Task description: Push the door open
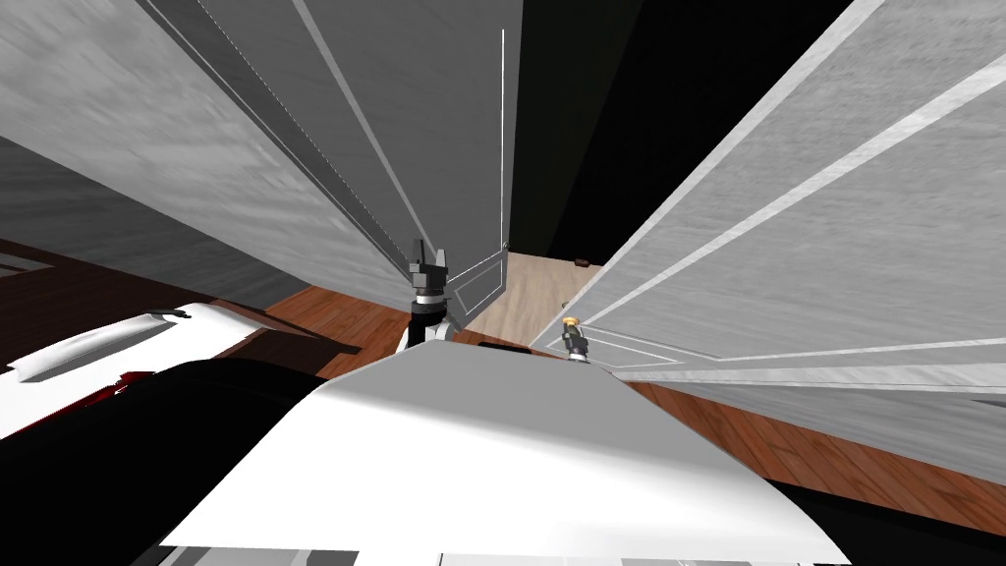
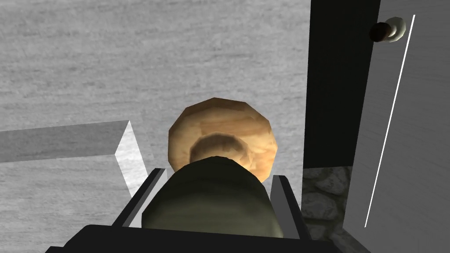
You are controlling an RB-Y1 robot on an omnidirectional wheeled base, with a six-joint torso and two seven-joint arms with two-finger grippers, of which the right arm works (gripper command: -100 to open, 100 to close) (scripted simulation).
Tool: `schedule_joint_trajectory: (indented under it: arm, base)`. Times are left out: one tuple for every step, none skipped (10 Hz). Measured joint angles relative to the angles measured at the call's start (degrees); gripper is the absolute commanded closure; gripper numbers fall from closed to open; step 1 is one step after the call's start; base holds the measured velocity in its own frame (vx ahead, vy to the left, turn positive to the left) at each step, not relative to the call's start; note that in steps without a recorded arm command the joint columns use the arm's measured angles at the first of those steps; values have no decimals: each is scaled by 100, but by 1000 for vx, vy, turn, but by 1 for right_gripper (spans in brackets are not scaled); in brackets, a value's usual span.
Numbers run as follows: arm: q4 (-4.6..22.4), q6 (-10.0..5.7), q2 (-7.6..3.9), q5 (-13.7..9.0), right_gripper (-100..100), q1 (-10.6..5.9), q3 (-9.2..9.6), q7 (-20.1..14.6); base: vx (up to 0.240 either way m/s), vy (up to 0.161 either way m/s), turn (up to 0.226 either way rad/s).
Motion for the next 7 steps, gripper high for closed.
schedule_joint_trajectory:
  arm:
    - [24,-2,-16,-57,100,-24,14,-151]
    - [74,-16,-36,-130,100,-63,26,-306]
    - [77,-13,-41,-204,100,-77,47,-469]
    - [125,-22,-72,-245,100,-115,52,-593]
    - [128,-19,-75,-296,100,-127,66,-732]
    - [175,-12,-109,-371,100,-179,83,-903]
    - [233,-12,-127,-464,100,-237,94,-1064]
  base:
    - [32,-5,5]
    - [34,-6,5]
    - [33,-5,10]
    - [35,-11,2]
    - [32,-4,3]
    - [39,-12,5]
    - [33,-18,8]
